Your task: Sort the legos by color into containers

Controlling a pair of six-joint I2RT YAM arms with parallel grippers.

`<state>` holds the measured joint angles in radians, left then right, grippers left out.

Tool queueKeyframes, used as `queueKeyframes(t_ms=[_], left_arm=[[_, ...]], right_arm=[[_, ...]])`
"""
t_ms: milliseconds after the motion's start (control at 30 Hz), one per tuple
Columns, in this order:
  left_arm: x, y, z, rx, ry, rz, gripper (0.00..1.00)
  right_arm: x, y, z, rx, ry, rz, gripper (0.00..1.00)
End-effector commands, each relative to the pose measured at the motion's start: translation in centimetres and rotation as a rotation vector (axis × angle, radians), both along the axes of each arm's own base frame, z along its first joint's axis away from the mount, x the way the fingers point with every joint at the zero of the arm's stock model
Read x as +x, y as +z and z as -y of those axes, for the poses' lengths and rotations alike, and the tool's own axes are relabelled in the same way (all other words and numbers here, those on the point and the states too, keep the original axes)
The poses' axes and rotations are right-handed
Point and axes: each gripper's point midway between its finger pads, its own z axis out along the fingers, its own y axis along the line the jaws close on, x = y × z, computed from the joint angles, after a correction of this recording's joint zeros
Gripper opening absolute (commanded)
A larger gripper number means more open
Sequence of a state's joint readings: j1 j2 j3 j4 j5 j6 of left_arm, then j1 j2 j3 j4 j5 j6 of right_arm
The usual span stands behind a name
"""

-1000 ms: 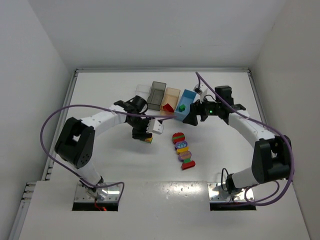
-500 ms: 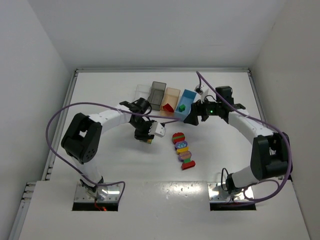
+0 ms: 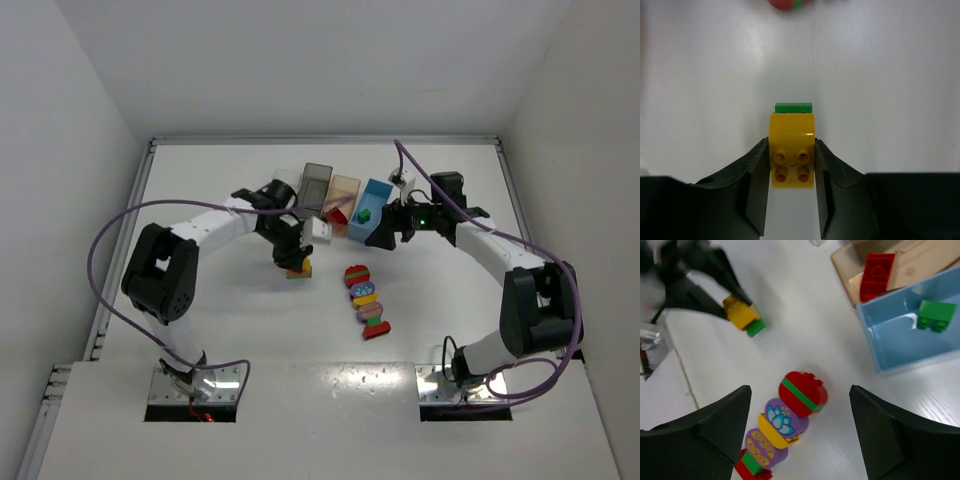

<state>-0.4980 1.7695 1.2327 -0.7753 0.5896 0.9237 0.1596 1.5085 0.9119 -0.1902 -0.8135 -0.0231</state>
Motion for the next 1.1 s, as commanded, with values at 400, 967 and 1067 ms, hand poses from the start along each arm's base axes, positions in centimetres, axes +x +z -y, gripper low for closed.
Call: queueKeyframes(t_ms=[400,967,1067], left_arm=[[4.6,12.5,4.2,-0.601,0.407,-0.632,0.14],[3.7,16.1,5.6,-0.656,0.305,-0.701,0.14],[3.3,16.6,5.5,-0.666,0.289,-0.691,0.14]], right_arm=[[-4.4,4.5,-5.9,0.275,0.383,0.051,0.82],[-3.8,5.7,-11.4,0.338,0.477,-0.007,0.84],[-3.7,5.3,-11.8,0.338,0.470,-0.025,0.84]])
